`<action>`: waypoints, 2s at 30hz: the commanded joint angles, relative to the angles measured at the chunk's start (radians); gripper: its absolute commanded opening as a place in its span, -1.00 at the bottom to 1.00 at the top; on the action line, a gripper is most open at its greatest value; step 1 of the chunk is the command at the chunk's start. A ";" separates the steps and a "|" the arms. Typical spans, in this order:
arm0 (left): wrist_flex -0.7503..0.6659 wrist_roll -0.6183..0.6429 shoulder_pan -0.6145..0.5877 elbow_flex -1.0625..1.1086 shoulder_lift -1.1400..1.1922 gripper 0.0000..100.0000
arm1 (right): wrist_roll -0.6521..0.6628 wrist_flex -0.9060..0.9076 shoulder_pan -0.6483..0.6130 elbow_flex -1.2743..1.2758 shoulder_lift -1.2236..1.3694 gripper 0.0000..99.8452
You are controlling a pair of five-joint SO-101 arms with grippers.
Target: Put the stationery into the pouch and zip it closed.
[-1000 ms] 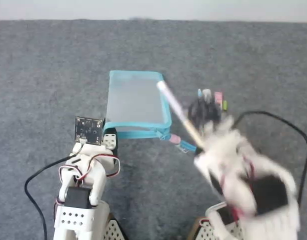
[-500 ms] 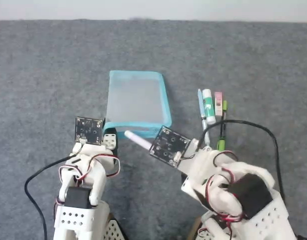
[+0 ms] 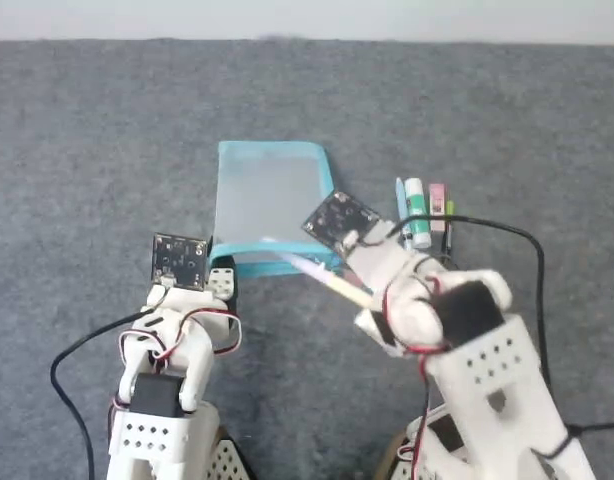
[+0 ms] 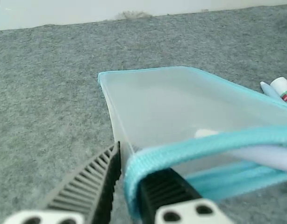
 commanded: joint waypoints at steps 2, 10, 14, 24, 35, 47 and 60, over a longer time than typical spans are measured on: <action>-0.031 -0.011 0.009 -0.012 -0.018 -0.98 | -0.075 -0.051 0.021 -0.075 0.085 -0.99; -0.029 -0.011 0.158 -0.010 -0.018 -0.98 | -0.135 -0.058 0.024 -0.292 0.331 -0.99; -0.029 -0.011 0.183 -0.010 -0.014 -0.98 | -0.204 -0.097 0.021 -0.384 0.484 -0.99; -0.035 -0.012 0.186 0.004 -0.018 -0.98 | -0.316 -0.102 0.002 -0.654 0.797 -0.98; -0.058 -0.041 0.181 0.007 -0.012 -0.98 | -0.259 -0.077 -0.240 -0.629 0.670 -0.64; -0.057 -0.043 0.176 0.016 -0.014 -0.98 | -0.195 -0.160 -0.124 -0.353 0.176 -0.48; -0.060 -0.041 0.074 0.016 -0.018 -0.98 | -0.061 -0.206 0.409 -0.026 0.232 -0.48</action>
